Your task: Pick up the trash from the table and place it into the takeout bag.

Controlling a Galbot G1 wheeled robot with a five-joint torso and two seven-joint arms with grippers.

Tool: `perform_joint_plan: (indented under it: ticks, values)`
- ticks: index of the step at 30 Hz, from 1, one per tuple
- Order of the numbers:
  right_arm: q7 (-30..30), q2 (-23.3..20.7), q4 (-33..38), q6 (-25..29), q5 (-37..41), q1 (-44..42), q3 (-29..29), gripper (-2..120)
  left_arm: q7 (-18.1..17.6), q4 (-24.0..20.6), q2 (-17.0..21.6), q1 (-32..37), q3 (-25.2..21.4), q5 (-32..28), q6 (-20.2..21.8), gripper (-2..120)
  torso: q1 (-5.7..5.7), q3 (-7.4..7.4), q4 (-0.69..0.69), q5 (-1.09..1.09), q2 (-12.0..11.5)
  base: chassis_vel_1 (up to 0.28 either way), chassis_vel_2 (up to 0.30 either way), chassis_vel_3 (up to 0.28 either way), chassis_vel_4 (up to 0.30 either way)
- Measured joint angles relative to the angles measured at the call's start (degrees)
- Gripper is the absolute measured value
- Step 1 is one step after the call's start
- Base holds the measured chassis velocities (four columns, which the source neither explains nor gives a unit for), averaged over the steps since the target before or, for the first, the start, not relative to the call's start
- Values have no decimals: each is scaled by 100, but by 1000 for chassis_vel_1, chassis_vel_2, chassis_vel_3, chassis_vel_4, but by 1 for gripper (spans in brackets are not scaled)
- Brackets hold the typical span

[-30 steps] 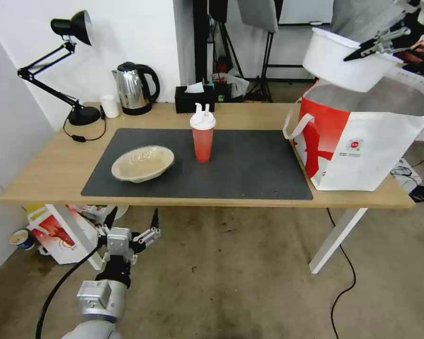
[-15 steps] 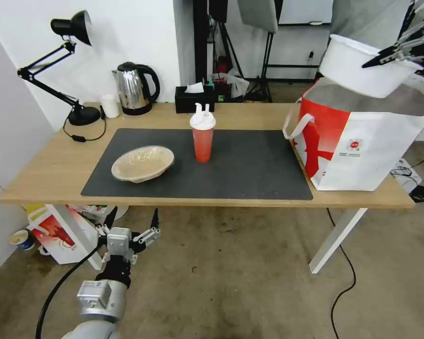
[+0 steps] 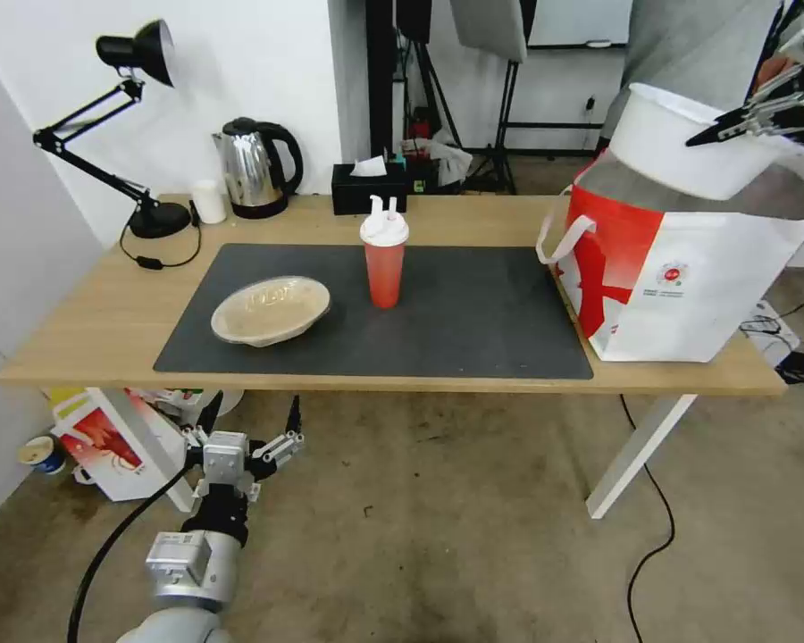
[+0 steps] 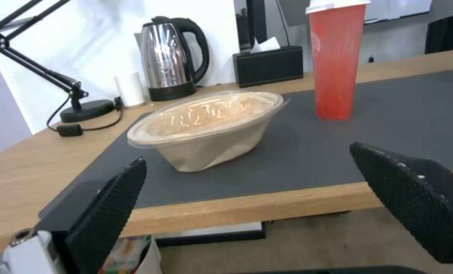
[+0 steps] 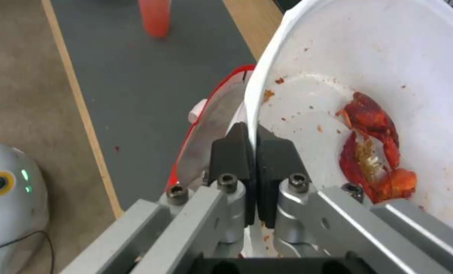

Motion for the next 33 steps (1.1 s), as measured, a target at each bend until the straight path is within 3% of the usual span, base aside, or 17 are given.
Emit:
perform_joint_plan:
  ticks: [23,33]
  values:
    - [40,178,-296,203,-220,-173,127,0,0,0,0,0,0,0,0,100,0,0,-1,0,0,0,0,0,0]
    - [46,229,-343,251,-366,-173,143,34,0,0,0,0,0,0,0,100,0,0,-1,0,0,0,0,0,0]
